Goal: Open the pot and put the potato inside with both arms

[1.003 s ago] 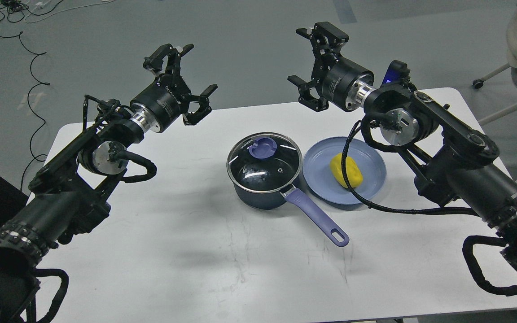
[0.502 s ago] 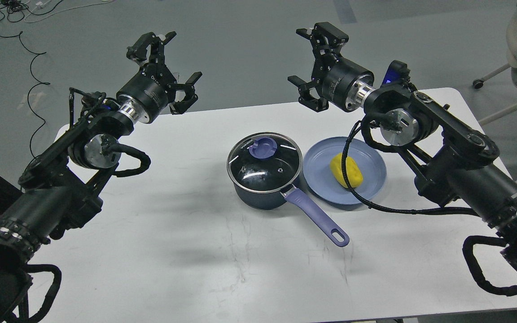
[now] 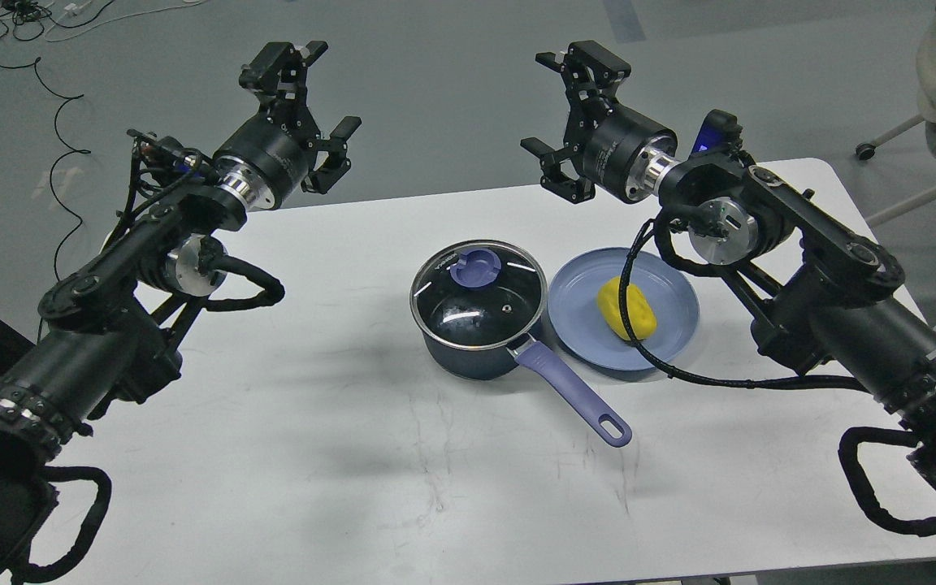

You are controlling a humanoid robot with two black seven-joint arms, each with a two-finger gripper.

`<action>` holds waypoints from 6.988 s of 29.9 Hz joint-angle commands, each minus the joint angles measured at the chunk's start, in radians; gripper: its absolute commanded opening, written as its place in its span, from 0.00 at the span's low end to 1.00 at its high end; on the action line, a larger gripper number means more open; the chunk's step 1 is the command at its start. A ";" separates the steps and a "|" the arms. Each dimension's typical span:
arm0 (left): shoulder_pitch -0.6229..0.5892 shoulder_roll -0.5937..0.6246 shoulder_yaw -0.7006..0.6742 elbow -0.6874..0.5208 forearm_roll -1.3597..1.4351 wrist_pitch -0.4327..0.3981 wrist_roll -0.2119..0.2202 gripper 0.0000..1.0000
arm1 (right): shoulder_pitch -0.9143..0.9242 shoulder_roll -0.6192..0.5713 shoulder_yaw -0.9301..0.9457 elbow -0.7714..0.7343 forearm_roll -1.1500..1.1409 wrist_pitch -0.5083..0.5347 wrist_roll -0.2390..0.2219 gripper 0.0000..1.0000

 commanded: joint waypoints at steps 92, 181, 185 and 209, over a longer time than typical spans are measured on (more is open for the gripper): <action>-0.048 -0.109 0.758 0.120 1.277 0.705 -0.257 0.94 | -0.216 -0.203 0.165 -0.110 0.012 0.057 0.000 1.00; 0.222 0.268 0.755 0.123 1.133 0.725 -0.257 0.97 | -0.202 -0.234 0.034 -0.124 0.006 0.051 0.012 1.00; 0.202 0.279 0.739 0.111 1.007 0.725 -0.257 0.98 | -0.144 -0.281 -0.085 -0.106 -0.023 0.055 0.014 1.00; -0.065 0.356 0.347 0.017 0.035 -0.027 -0.257 0.98 | 0.053 -0.433 -0.702 0.051 -0.744 0.084 0.144 1.00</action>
